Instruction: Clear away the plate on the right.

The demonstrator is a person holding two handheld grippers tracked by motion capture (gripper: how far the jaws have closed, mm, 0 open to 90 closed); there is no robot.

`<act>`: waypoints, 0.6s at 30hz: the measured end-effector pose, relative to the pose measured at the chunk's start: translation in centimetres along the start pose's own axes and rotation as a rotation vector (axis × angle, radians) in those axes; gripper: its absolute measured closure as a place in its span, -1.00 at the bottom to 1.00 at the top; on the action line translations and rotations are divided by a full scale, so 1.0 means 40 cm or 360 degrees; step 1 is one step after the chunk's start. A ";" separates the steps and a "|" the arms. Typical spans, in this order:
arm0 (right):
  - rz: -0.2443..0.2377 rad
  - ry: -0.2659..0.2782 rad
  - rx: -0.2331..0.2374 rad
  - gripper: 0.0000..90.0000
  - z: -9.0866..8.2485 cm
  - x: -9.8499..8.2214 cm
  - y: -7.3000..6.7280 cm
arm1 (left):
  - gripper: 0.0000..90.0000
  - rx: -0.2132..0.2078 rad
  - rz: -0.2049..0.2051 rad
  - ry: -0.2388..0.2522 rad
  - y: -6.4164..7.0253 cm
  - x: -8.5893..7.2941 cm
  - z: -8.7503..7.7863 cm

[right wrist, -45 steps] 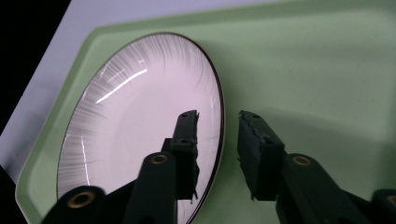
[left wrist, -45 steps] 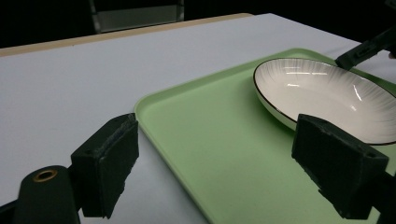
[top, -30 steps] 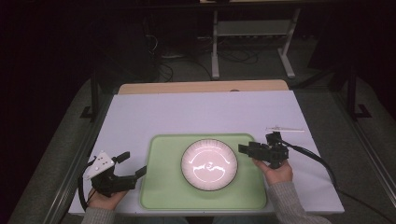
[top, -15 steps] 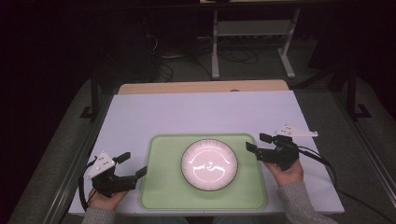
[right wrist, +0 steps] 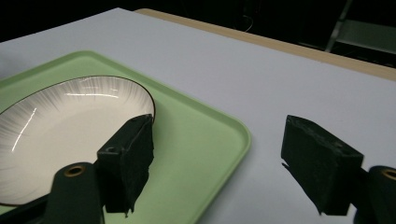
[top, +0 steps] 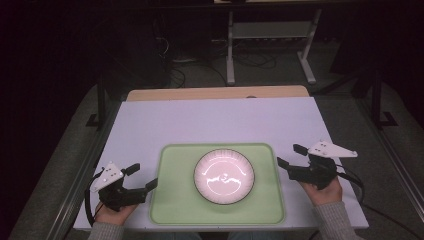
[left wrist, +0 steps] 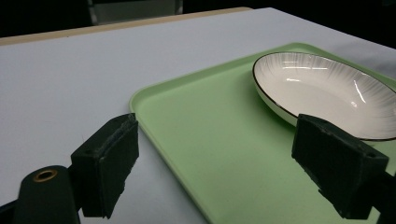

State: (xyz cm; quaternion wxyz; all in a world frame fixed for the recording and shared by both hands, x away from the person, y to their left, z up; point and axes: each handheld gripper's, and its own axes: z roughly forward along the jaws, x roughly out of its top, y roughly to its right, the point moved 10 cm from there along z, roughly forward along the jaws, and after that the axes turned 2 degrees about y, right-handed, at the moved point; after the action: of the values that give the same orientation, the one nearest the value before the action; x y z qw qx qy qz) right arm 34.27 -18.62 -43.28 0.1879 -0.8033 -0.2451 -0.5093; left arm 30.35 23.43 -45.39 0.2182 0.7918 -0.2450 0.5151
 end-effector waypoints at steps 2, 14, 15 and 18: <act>-0.0007 0.0010 -0.0022 -0.47 -0.014 -0.006 0.008 | -0.68 -0.0001 0.0000 0.0001 0.000 0.000 0.000; -0.0015 -0.0012 -0.0111 -0.50 -0.065 -0.078 0.042 | -0.68 -0.0017 0.0007 -0.0020 0.004 -0.005 0.005; -0.0018 -0.0014 -0.0123 -0.51 -0.067 -0.086 0.044 | -0.68 -0.0018 0.0008 -0.0020 0.004 -0.005 0.006; -0.0026 -0.0029 -0.0144 -0.52 -0.073 -0.107 0.048 | -0.68 -0.0026 0.0009 -0.0034 0.005 -0.008 0.008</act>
State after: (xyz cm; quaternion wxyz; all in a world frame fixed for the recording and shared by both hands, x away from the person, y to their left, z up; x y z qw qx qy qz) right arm 31.73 -22.66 -46.10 0.1450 -0.8136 -0.2300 -0.5140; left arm 30.35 23.14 -45.80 0.2206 0.7947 -0.2536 0.5054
